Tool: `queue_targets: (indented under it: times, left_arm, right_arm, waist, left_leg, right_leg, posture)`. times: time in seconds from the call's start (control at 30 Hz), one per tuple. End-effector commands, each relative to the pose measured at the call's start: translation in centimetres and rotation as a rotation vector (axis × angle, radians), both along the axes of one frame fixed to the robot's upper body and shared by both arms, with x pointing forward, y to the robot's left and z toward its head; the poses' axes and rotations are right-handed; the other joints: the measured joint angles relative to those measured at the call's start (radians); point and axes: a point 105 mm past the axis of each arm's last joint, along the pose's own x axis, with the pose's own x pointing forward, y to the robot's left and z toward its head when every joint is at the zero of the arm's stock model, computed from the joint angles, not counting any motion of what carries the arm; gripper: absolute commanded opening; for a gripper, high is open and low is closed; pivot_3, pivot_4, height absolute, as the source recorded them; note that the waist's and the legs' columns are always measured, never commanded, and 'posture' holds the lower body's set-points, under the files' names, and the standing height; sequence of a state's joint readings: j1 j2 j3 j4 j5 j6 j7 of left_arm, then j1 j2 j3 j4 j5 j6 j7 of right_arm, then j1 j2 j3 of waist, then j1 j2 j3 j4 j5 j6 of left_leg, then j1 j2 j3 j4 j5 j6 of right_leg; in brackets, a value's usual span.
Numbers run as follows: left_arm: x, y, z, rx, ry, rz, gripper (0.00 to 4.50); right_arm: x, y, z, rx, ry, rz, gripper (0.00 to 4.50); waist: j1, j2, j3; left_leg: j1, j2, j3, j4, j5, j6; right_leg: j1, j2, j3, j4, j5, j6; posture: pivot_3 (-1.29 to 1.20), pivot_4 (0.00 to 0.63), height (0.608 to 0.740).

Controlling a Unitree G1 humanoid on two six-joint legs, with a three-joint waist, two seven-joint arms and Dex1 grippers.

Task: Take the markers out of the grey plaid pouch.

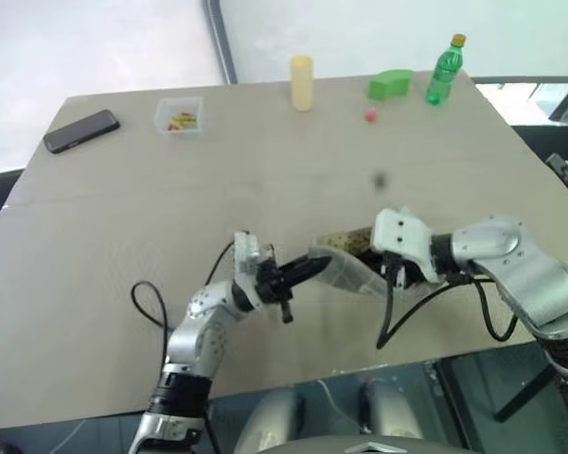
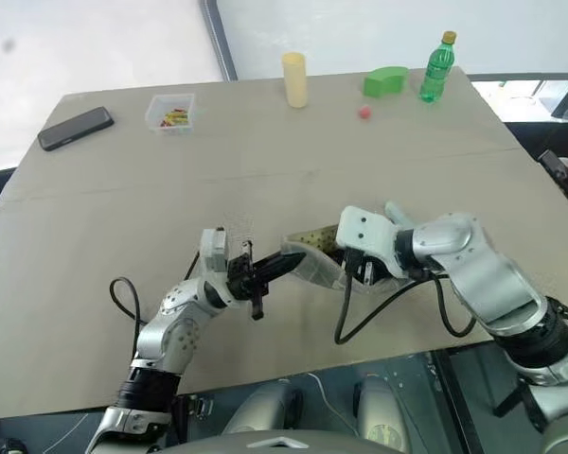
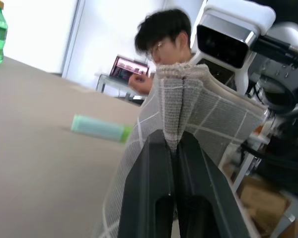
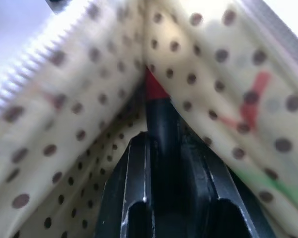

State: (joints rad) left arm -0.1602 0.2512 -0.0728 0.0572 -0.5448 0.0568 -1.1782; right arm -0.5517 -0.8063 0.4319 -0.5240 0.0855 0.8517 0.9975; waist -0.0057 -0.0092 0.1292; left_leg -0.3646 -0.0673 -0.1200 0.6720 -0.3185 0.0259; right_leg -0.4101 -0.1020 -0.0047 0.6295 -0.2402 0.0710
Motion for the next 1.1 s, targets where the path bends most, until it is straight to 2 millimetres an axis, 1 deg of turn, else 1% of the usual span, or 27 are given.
queue_targets:
  times: [0.03,0.1,0.17,0.2,0.23,0.27,0.3,0.37,0.43,0.47,0.57,0.63,0.73,0.83,1.0,1.1]
  left_arm:
    - [0.8,2.3,-0.8,0.08,-0.096,0.106,0.0]
    - [1.0,2.4,-0.6,0.094,-0.157,0.122,0.0]
    - [1.3,2.5,-0.4,0.135,-0.232,0.141,0.0]
    - [1.4,2.5,-0.5,0.159,-0.268,0.156,0.0]
    - [1.5,2.6,-0.5,0.172,-0.292,0.165,0.0]
    - [1.5,2.6,-0.6,0.177,-0.308,0.168,0.0]
    - [1.3,2.6,-0.9,0.203,-0.335,0.165,0.0]
    - [1.1,2.9,-1.6,0.265,-0.391,0.162,0.0]
    - [1.3,3.1,-2.0,0.309,-0.422,0.184,0.0]
    - [1.5,3.2,-2.1,0.313,-0.423,0.199,0.0]
    - [2.5,3.8,-2.1,0.301,-0.399,0.265,0.0]
    - [3.1,4.2,-1.9,0.278,-0.368,0.301,0.0]
    - [4.0,4.9,-1.5,0.19,-0.275,0.36,0.0]
    - [4.4,5.4,-1.2,0.126,-0.212,0.369,0.0]
    - [4.6,6.0,-1.0,0.107,-0.172,0.377,0.0]
    - [4.2,5.8,-1.0,0.117,-0.183,0.358,0.0]
  right_arm:
    - [3.0,-3.5,1.1,-0.184,-0.195,-0.123,0.35]
    - [3.2,-1.7,1.7,-0.176,-0.25,-0.076,0.35]
    - [2.3,0.8,2.4,-0.074,-0.218,-0.025,0.35]
    - [1.9,1.8,2.8,0.0,-0.177,-0.021,0.35]
    - [1.8,2.3,3.2,0.054,-0.143,-0.034,0.35]
    - [1.9,2.3,3.4,0.07,-0.135,-0.055,0.35]
    - [2.6,1.7,3.4,0.025,-0.188,-0.071,0.35]
    - [4.3,-0.5,3.4,-0.122,-0.327,-0.114,0.35]
    - [5.0,-1.5,3.3,-0.179,-0.373,-0.125,0.35]
    - [4.9,-1.3,3.1,-0.153,-0.352,-0.129,0.35]
    - [3.7,0.1,3.1,-0.029,-0.256,-0.123,0.35]
    - [3.4,0.2,3.2,-0.006,-0.239,-0.13,0.35]
    - [3.2,-0.6,2.9,-0.004,-0.216,-0.157,0.35]
    - [3.1,-1.5,2.8,0.0,-0.2,-0.183,0.35]
    - [2.7,-2.6,2.9,0.014,-0.175,-0.209,0.35]
    - [2.7,-2.7,3.4,0.05,-0.168,-0.221,0.35]
  waist:
    - [-0.002,0.0,0.0]
    - [-0.005,0.0,0.0]
    - [-0.009,0.0,0.0]
    - [-0.01,0.0,0.0]
    - [-0.01,0.0,0.0]
    - [-0.008,0.0,0.0]
    - [-0.004,0.0,0.0]
    - [0.006,0.0,0.0]
    - [0.01,0.0,0.0]
    - [0.011,0.0,0.0]
    - [0.009,0.0,0.0]
    - [0.01,0.001,0.0]
    - [0.01,0.001,0.0]
    - [0.011,0.001,0.0]
    - [0.011,0.001,0.0]
    - [0.011,0.001,0.0]
  left_leg:
    - [0.0,0.0,0.0,0.0,0.0,0.0]
    - [0.0,0.0,0.0,0.0,0.0,0.0]
    - [0.0,0.001,0.0,0.0,0.0,0.0]
    - [0.001,0.001,0.0,0.0,0.0,0.0]
    - [0.001,0.002,0.0,0.0,0.0,0.0]
    - [0.001,0.002,-0.001,-0.001,0.0,0.0]
    - [0.001,0.002,-0.001,-0.001,0.0,0.0]
    - [-0.001,-0.001,-0.003,0.0,0.0,0.0]
    - [-0.002,-0.005,-0.003,0.001,0.0,0.0]
    - [-0.002,-0.006,-0.004,0.001,0.0,0.0]
    - [-0.001,-0.006,-0.007,0.001,0.0,0.0]
    - [0.0,-0.006,-0.009,0.0,0.0,0.0]
    - [0.001,-0.006,-0.01,0.001,0.001,-0.001]
    - [0.001,-0.006,-0.01,0.004,0.001,-0.001]
    - [0.001,-0.007,-0.011,0.004,0.001,-0.001]
    - [0.001,-0.007,-0.011,0.004,0.001,-0.001]
  right_leg:
    - [0.0,0.0,0.0,0.0,0.0,0.0]
    - [0.0,0.0,0.0,0.0,0.0,0.0]
    - [0.0,0.001,0.0,0.001,0.0,0.0]
    - [0.0,0.001,0.0,0.001,0.0,0.0]
    - [0.0,0.002,0.001,0.002,0.0,0.0]
    - [0.0,0.002,0.0,0.002,0.0,0.0]
    - [-0.001,0.002,0.0,0.002,0.0,0.0]
    - [-0.001,-0.001,-0.001,0.001,0.0,0.0]
    - [-0.001,-0.002,-0.001,0.0,0.0,0.0]
    - [-0.001,-0.003,-0.001,-0.001,0.0,0.0]
    - [-0.001,-0.002,-0.001,-0.001,0.0,0.001]
    - [0.0,-0.001,-0.001,0.001,0.0,0.001]
    - [0.0,-0.001,-0.001,0.004,0.0,0.001]
    - [0.0,-0.001,-0.001,0.006,0.0,0.001]
    - [0.0,-0.001,0.0,0.006,0.0,0.001]
    - [0.0,-0.001,-0.001,0.006,0.0,0.001]
  posture:
    - [0.0,0.15,0.74]
    - [0.0,0.15,0.74]
    - [0.0,0.15,0.74]
    - [0.0,0.15,0.74]
    - [0.0,0.15,0.74]
    - [0.0,0.15,0.74]
    - [0.0,0.15,0.74]
    - [0.0,0.15,0.74]
    - [0.0,0.15,0.74]
    - [0.0,0.15,0.74]
    - [0.0,0.15,0.74]
    - [0.0,0.15,0.74]
    - [0.0,0.15,0.74]
    - [0.0,0.15,0.74]
    - [0.0,0.15,0.74]
    - [0.0,0.15,0.74]
